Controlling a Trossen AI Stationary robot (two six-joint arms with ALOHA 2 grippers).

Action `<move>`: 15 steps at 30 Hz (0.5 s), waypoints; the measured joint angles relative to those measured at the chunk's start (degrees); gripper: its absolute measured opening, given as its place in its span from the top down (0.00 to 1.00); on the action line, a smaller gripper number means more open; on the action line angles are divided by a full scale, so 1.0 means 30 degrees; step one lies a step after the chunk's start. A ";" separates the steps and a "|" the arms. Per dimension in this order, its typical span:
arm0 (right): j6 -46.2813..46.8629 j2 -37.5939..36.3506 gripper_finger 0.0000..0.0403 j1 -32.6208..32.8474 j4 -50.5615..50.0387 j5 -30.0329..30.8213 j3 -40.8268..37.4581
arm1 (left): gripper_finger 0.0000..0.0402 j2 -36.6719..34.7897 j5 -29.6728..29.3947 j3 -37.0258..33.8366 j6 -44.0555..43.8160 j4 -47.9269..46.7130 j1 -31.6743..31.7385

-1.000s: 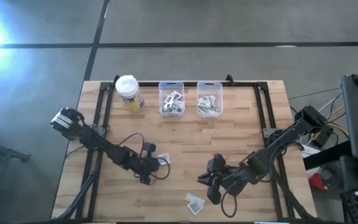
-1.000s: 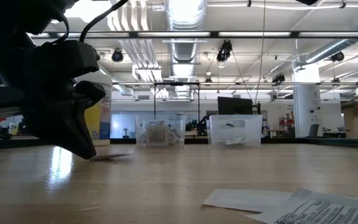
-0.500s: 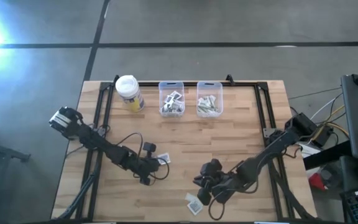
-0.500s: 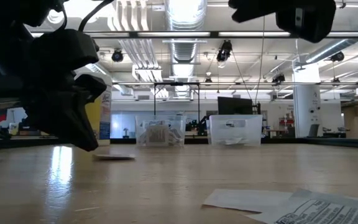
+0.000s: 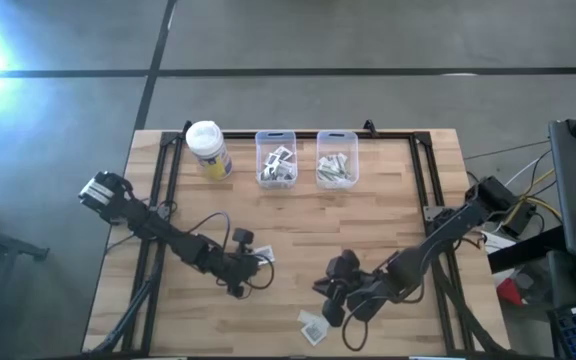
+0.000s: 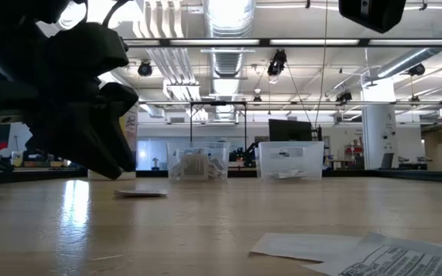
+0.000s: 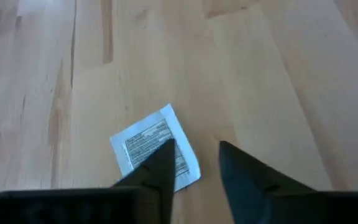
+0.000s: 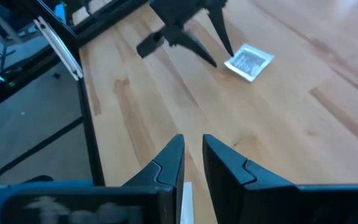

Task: Pick & Place First Aid Supplies
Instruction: Put the towelette pack into the left transparent bin

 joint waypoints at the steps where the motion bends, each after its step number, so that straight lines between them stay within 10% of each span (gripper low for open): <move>1: -0.0252 -0.0095 0.86 -0.0026 -0.0009 0.0020 0.0000 | 0.68 0.0000 -0.0102 0.0009 -0.0101 -0.0104 0.0043; 8: -0.1963 -0.1132 0.86 -0.0691 -0.1662 0.0141 0.0000 | 0.44 -0.0007 -0.0225 0.0210 -0.2381 -0.3203 0.1313; 15: -0.2445 -0.2323 0.86 -0.1997 -0.4689 0.0254 0.0000 | 0.41 -0.0029 0.3236 0.1051 -0.0845 -0.4999 0.3246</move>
